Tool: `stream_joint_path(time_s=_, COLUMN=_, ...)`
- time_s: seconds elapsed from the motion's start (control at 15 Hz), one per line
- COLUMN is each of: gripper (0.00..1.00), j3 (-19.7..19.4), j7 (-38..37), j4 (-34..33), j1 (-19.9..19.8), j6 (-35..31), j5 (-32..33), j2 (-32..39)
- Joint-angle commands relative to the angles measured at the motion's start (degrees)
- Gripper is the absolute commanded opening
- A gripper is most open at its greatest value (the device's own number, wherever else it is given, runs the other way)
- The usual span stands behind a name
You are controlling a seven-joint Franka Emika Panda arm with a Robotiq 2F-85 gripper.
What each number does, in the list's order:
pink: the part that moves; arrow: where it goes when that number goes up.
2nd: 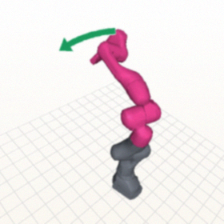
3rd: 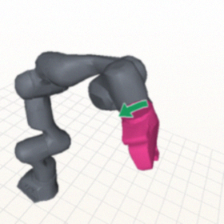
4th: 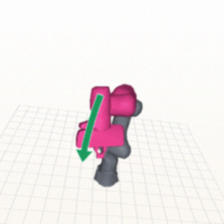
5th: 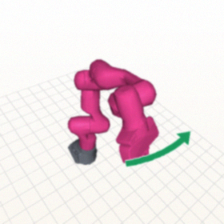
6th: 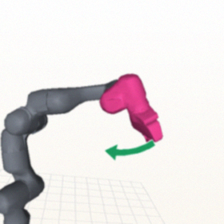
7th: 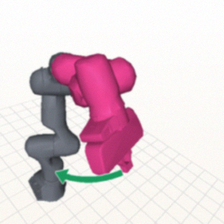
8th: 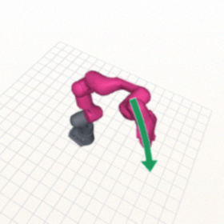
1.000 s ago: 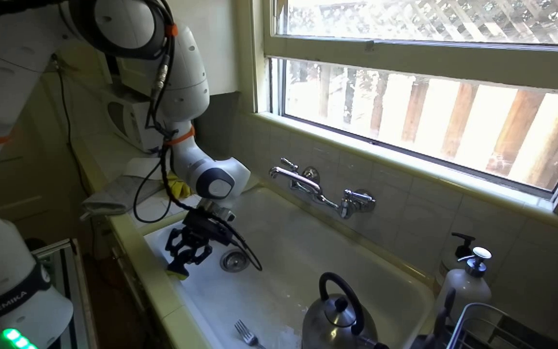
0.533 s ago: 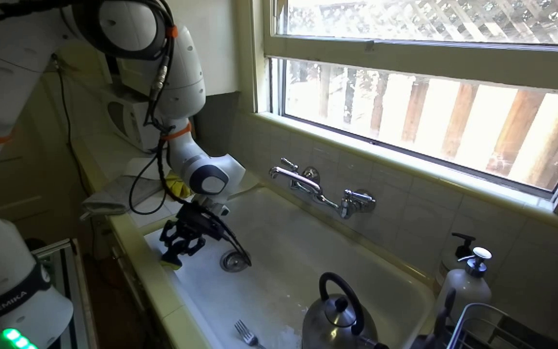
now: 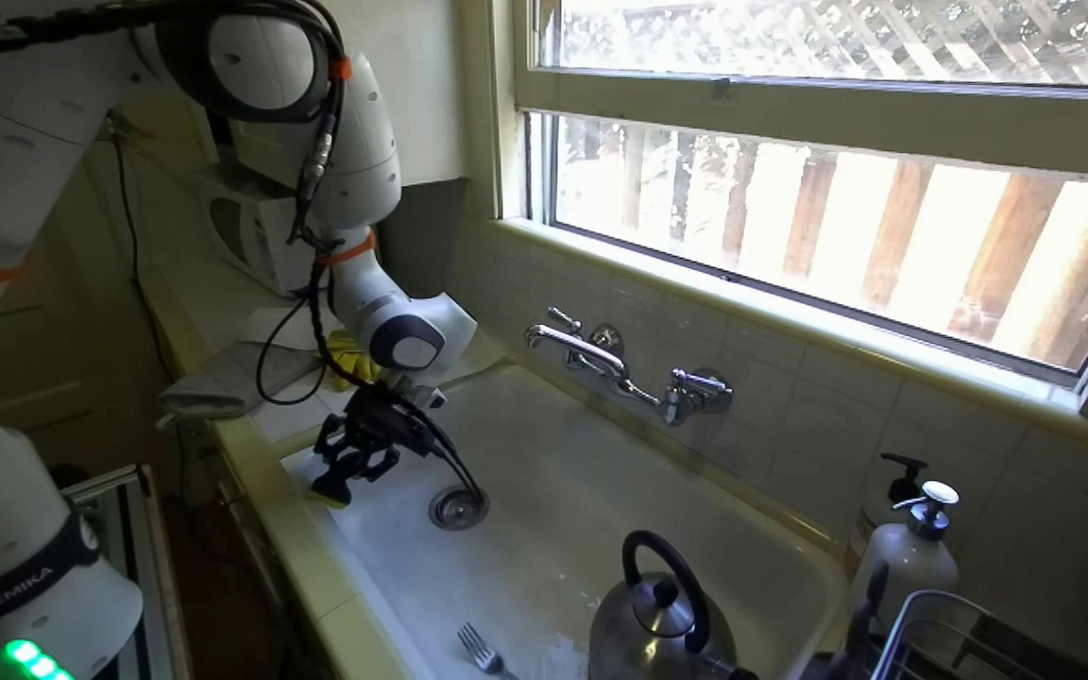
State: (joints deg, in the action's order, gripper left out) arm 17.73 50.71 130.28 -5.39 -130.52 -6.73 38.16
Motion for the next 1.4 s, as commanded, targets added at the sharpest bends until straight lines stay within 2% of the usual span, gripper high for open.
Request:
stream_joint_path(time_s=0.0, gripper=0.04, j3=0.5, j7=1.1, j4=-3.2, j1=1.3, j6=-0.3, j5=-0.6, j2=2.2)
stream_joint_path(time_s=0.53, gripper=0.04, j3=0.1, j7=0.2, j4=-9.4, j1=4.2, j6=-0.4, j5=0.6, j2=5.3)
stream_joint_path(time_s=1.0, gripper=0.04, j3=-0.1, j7=0.1, j4=-12.7, j1=3.0, j6=-3.8, j5=-0.9, j2=6.7)
stream_joint_path(time_s=1.33, gripper=0.04, j3=0.7, j7=-0.1, j4=-15.8, j1=1.8, j6=-8.5, j5=-2.1, j2=9.1)
